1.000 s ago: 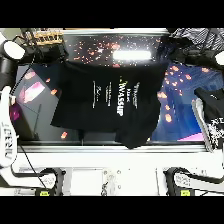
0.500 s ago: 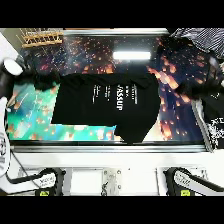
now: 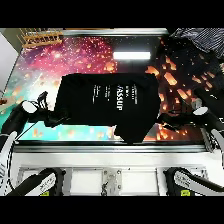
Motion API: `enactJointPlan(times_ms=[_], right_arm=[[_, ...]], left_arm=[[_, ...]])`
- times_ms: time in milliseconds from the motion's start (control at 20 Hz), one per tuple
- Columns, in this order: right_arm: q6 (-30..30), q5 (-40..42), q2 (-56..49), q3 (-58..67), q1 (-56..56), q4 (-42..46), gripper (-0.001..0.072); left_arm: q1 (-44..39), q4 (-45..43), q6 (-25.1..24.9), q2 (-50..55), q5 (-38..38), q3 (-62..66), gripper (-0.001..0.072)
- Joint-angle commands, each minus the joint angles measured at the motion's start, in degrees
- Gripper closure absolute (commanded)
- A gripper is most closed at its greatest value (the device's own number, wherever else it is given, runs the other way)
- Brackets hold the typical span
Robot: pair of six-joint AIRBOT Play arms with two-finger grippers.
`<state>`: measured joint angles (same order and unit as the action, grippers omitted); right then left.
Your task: Fold the clothes and pants, and hang the long-sleeved shirts on hangers.
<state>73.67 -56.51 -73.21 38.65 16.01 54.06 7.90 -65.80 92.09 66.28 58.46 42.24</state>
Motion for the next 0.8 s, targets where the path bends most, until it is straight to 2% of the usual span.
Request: enactJointPlan(times_ms=[0,50,100,250,350,600,750], right_arm=[[0.0,6.5,-1.7,-1.5,-5.0,-4.5,0.0115],[0.0,8.1,-1.8,-1.5,-6.2,-5.4,0.0237],[0.0,9.7,-1.8,-1.4,-7.3,-6.0,0.0321],[0.0,13.8,-1.8,-1.3,-9.2,-6.8,0.0350],[0.0,14.1,-1.8,-1.3,-9.3,-6.8,0.0691],[0.0,14.1,-1.8,-1.3,-9.3,-6.8,0.0696],[0.0,14.1,-1.8,-1.3,-9.3,-6.8,0.0696]], left_arm=[[0.1,0.0,1.0,-2.2,-3.2,-2.9,0.0110],[0.1,0.0,1.0,-2.1,-3.2,-2.9,0.0110],[0.1,-0.1,1.2,-2.1,-3.3,-2.9,0.0110],[0.4,-0.3,3.5,-2.1,-5.3,-2.9,0.0110],[2.9,-0.6,6.4,-2.1,-6.4,-2.9,0.0111],[13.7,-0.5,10.6,-2.1,-7.9,-7.2,0.0111],[17.0,-0.1,11.4,-2.1,-11.0,-10.5,0.0111]])
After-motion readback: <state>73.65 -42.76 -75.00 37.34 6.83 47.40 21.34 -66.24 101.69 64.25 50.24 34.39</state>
